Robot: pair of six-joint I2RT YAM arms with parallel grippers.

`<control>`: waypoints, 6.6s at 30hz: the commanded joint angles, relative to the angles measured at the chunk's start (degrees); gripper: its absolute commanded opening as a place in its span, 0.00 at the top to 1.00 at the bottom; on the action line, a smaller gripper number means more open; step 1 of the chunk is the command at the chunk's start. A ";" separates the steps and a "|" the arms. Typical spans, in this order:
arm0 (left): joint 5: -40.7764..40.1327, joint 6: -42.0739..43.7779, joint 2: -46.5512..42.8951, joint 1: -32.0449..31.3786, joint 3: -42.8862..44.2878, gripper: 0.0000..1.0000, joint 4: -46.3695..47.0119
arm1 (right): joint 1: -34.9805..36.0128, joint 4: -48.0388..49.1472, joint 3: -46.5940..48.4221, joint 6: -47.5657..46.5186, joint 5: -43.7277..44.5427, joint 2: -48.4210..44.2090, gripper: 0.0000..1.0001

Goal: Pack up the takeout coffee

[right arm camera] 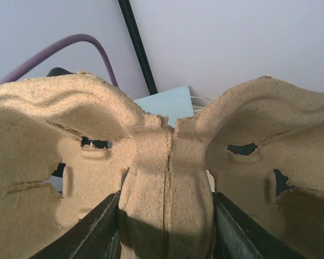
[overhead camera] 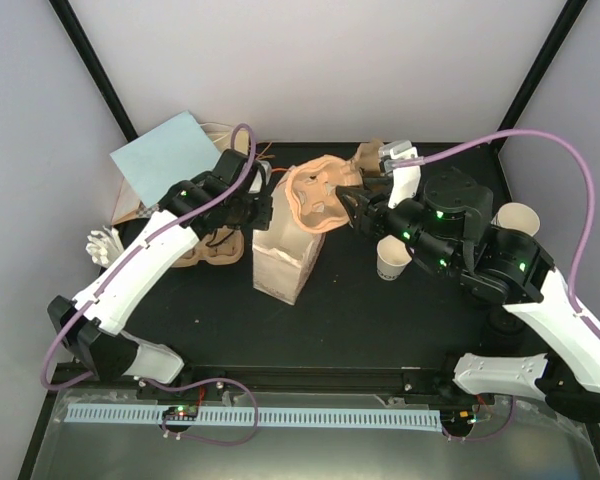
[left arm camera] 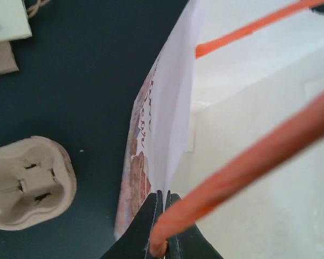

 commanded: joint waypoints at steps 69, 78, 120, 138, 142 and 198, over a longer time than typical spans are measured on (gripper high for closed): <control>14.70 29.42 -20.24 -1.29 -9.60 0.98 3.16 | -0.28 23.13 -22.51 5.82 -36.30 -4.47 0.58; 15.03 29.69 -20.50 -1.53 -9.61 0.99 3.16 | -0.28 23.77 -23.45 7.98 -38.81 -2.56 0.58; 13.86 30.47 -19.60 -3.79 -10.22 0.98 2.91 | -2.82 19.02 -22.41 14.55 -34.72 -3.17 0.57; 13.01 30.57 -18.68 -4.70 -9.88 0.99 2.41 | -4.41 16.14 -24.50 12.79 -31.60 -4.64 0.57; 12.94 30.41 -18.83 -4.85 -9.86 0.98 2.45 | -4.41 16.33 -25.51 12.50 -31.69 -3.98 0.58; 10.63 29.10 -15.74 -4.93 -10.53 0.99 2.19 | -4.41 12.26 -25.02 10.06 -29.41 -10.02 0.59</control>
